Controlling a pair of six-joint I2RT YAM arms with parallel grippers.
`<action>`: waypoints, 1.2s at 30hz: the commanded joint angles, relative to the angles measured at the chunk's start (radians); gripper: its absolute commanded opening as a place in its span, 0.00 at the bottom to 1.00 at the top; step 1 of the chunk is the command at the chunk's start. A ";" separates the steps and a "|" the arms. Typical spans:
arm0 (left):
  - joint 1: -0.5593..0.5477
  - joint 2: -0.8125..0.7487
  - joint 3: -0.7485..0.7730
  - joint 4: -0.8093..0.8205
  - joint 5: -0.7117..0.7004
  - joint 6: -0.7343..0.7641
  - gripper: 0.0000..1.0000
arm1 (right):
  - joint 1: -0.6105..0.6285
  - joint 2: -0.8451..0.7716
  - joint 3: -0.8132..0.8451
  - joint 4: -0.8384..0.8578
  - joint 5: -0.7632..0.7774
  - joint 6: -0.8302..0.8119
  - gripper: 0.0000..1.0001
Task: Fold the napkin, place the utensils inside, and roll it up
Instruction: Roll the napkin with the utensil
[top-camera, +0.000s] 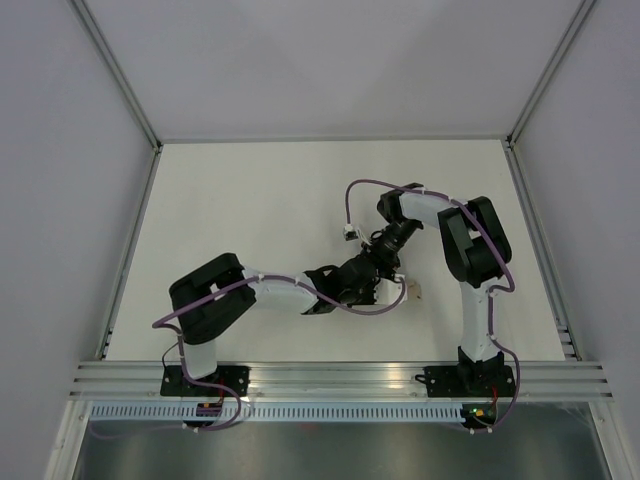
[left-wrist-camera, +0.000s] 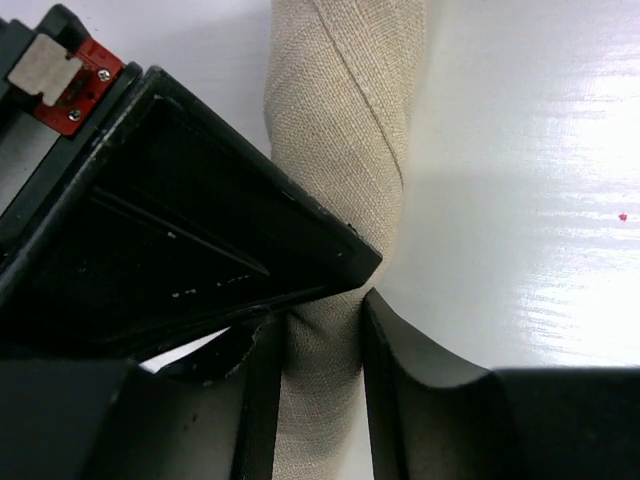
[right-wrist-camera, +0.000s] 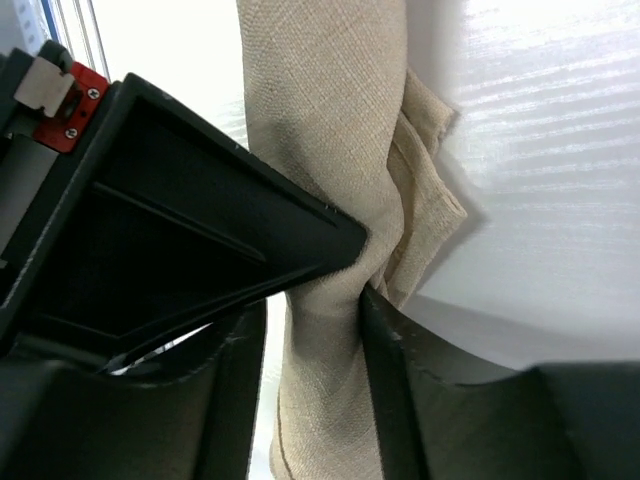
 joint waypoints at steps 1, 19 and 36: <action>0.010 0.076 0.046 -0.097 0.093 -0.099 0.27 | 0.004 0.013 -0.026 0.141 0.125 -0.003 0.51; 0.121 0.205 0.152 -0.196 0.004 -0.513 0.25 | -0.172 -0.174 0.074 0.347 0.151 0.410 0.65; 0.132 0.337 0.359 -0.322 -0.132 -1.130 0.30 | -0.223 -0.344 -0.039 0.444 0.352 0.722 0.65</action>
